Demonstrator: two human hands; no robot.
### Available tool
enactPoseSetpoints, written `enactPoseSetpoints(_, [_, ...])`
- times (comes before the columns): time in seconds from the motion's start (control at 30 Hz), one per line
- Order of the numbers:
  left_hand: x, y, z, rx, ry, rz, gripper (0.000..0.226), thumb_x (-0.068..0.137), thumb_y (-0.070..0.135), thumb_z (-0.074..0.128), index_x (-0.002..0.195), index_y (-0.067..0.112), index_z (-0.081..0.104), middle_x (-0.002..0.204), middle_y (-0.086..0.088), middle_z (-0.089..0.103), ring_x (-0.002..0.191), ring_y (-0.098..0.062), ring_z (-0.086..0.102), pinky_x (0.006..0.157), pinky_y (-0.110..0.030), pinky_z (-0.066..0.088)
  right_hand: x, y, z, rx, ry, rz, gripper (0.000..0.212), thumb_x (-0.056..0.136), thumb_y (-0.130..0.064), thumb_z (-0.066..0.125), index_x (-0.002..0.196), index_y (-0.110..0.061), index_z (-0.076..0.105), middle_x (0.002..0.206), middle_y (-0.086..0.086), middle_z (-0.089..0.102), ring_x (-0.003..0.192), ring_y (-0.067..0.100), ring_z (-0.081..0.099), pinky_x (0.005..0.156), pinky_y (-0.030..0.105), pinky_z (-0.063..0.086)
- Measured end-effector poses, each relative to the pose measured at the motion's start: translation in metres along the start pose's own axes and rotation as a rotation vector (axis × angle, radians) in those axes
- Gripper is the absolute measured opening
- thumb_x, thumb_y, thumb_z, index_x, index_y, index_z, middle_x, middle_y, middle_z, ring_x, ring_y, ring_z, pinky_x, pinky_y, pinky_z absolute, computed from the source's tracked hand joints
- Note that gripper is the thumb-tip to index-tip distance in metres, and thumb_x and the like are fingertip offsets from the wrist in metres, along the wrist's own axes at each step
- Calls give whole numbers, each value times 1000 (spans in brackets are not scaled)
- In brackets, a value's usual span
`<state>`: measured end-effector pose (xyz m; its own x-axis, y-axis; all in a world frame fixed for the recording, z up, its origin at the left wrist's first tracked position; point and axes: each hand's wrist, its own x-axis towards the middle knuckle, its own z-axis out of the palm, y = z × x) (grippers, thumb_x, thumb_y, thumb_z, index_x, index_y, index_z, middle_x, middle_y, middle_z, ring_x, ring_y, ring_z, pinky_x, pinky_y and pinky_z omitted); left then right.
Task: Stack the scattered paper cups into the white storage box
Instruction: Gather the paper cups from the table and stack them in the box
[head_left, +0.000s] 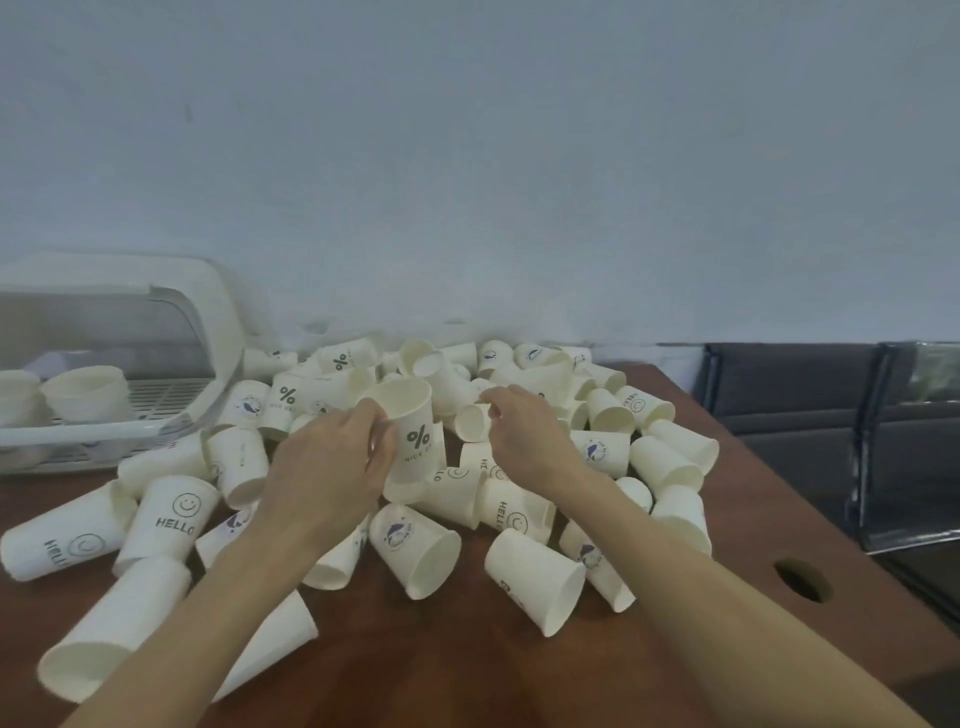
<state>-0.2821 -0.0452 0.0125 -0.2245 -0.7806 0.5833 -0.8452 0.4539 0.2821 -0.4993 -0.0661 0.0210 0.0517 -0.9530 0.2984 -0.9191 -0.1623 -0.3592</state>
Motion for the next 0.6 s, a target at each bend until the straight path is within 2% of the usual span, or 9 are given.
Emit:
enactPoseSetpoints(0.07, [5, 9, 2, 13, -6, 4, 19, 97, 36, 43, 86, 21, 50, 71, 5, 57, 66, -21, 56, 59, -39, 49, -1, 13, -7, 6, 7, 27, 46, 91, -1, 41, 135, -12, 49, 120, 5, 56, 112, 25, 52, 93, 38, 44])
enactPoseSetpoints(0.27, [18, 33, 17, 27, 12, 49, 23, 97, 37, 39, 85, 20, 50, 70, 5, 56, 62, -22, 54, 55, -36, 46, 0, 55, -22, 9, 28, 84, 43, 91, -1, 40, 132, -11, 52, 116, 6, 57, 108, 23, 53, 89, 30, 42])
enactPoseSetpoints(0.37, [24, 45, 25, 11, 35, 68, 27, 96, 39, 36, 85, 20, 51, 70, 5, 57, 61, -22, 54, 54, -36, 47, 0, 73, -24, -5, 20, 100, 45, 90, -1, 39, 133, -11, 51, 113, 7, 58, 107, 27, 52, 91, 34, 41])
enactPoseSetpoints(0.53, [32, 61, 37, 21, 47, 51, 30, 92, 44, 29, 84, 22, 49, 70, 8, 55, 64, -20, 55, 55, -38, 49, 3, 97, -28, -31, -4, 125, 46, 92, -3, 39, 136, -11, 48, 117, 6, 58, 111, 25, 51, 83, 28, 35])
enactPoseSetpoints(0.6, [36, 66, 43, 25, 39, 34, 29, 92, 45, 29, 85, 24, 47, 71, 8, 55, 65, -21, 55, 55, -39, 50, 5, 107, -30, -38, -4, 121, 45, 92, -4, 40, 135, -11, 49, 120, 6, 58, 113, 25, 51, 85, 29, 37])
